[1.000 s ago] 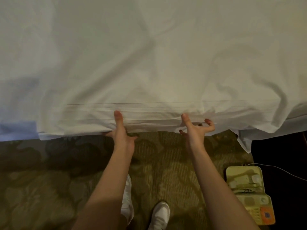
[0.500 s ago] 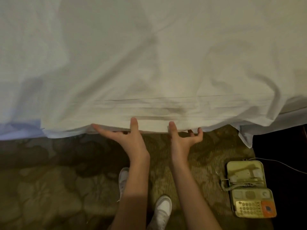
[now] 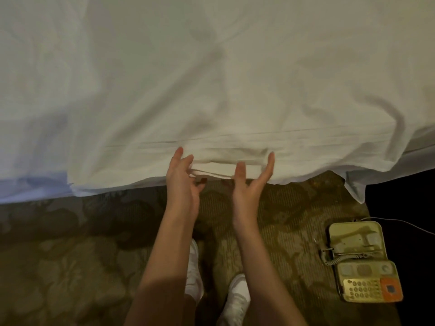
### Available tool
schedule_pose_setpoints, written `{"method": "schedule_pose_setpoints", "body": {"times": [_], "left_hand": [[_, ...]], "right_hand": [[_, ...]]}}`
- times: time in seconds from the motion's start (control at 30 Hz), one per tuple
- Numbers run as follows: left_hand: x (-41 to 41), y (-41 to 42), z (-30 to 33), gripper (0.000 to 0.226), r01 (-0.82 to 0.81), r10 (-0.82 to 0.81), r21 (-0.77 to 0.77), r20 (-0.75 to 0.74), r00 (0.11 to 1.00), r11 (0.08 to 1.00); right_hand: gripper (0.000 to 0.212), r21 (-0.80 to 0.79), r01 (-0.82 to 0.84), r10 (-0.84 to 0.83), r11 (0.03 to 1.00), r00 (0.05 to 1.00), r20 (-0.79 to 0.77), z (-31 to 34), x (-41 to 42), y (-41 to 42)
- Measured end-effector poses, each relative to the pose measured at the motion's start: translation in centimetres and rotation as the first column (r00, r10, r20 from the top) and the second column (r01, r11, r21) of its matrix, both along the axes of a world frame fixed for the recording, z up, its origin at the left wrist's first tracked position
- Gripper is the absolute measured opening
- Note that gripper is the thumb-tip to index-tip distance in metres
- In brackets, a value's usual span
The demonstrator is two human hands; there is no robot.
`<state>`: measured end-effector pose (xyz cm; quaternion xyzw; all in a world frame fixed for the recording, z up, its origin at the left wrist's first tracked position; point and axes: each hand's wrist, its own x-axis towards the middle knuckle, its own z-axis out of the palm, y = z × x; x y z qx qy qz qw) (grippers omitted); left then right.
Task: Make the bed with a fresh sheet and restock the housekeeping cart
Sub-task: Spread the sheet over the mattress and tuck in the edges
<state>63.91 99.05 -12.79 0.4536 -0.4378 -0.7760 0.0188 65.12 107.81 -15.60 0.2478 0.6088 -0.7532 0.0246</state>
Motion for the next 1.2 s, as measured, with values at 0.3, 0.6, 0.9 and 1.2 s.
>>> {"method": "schedule_pose_setpoints", "body": {"times": [0.3,0.6,0.9,1.2], "left_hand": [[-0.3,-1.2,3.9,0.043,-0.127,0.130,0.032,-0.147,0.981,0.991],[-4.1,-1.8,5.1,0.056,-0.153,0.151,0.003,-0.182,0.972,0.988],[-7.4,-5.3,4.1,0.057,-0.356,0.343,-0.043,-0.179,0.922,0.934],[-15.4,-10.3,14.2,0.049,0.021,-0.068,-0.492,-0.078,0.995,0.870]], "right_hand": [[0.077,0.101,0.350,-0.346,0.931,0.937,-0.051,1.0,-5.8,3.9],[0.079,0.093,0.354,-0.345,0.931,0.933,-0.104,3.7,-9.5,5.2],[0.057,0.235,0.273,-0.247,0.933,0.960,-0.135,4.6,-13.3,6.3],[0.054,0.492,0.103,-0.062,0.865,0.993,-0.098,15.9,-21.8,5.1]]}}
